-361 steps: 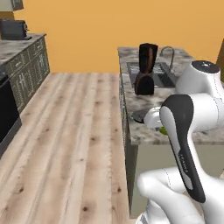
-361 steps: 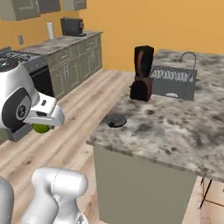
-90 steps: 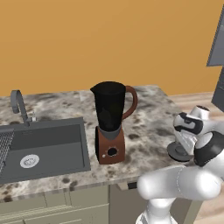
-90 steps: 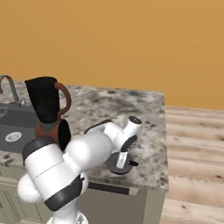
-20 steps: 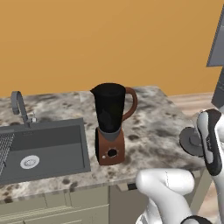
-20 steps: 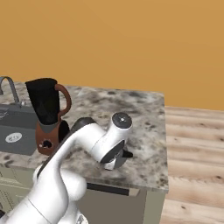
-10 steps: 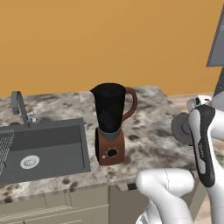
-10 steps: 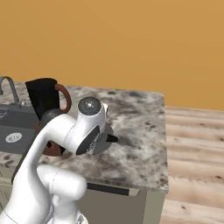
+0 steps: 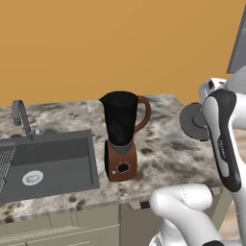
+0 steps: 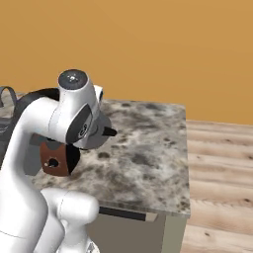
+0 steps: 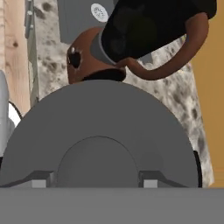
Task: Grab the lime and garlic from the fridge, place them in the blender, close the lid, and turn on the blender to create a marinade.
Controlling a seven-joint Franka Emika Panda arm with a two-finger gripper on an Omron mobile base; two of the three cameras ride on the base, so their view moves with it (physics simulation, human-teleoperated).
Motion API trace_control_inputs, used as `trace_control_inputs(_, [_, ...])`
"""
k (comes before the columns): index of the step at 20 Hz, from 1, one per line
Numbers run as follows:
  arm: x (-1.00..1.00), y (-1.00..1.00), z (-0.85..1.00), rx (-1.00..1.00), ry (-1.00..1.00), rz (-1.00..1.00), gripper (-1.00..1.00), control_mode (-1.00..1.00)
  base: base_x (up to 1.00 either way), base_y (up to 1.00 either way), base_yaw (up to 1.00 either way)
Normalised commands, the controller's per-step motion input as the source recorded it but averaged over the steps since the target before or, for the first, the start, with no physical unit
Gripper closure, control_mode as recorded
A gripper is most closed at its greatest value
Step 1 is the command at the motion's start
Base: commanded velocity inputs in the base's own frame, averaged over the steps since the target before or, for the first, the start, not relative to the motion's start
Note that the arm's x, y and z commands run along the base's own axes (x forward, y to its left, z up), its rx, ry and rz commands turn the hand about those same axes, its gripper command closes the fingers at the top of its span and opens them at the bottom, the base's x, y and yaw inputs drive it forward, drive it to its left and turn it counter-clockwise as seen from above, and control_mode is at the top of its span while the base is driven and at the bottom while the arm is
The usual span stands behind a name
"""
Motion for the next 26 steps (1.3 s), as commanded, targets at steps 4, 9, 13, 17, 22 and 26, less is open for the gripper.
trace_control_inputs(4, [-0.36, 0.41, 0.91, 0.04, 0.00, -0.01, 1.00, -1.00, 0.00, 0.00, 0.00])
trace_control_inputs(9, [-0.07, 0.51, 0.85, 0.04, 0.09, 0.00, 1.00, -1.00, 0.00, 0.00, 0.00])
trace_control_inputs(13, [0.24, 0.61, 0.31, 0.03, 0.20, 0.00, 1.00, -1.00, 0.00, 0.00, 0.00])
trace_control_inputs(17, [0.46, 0.57, 0.07, 0.04, 0.25, 0.00, 1.00, -1.00, 0.00, 0.00, 0.00])
trace_control_inputs(22, [0.37, 0.56, 0.00, 0.01, 0.19, 0.00, 1.00, -1.00, 0.00, 0.00, 0.00])
trace_control_inputs(26, [0.29, 0.49, 0.00, 0.00, 0.07, 0.00, 1.00, -1.00, 0.00, 0.00, 0.00])
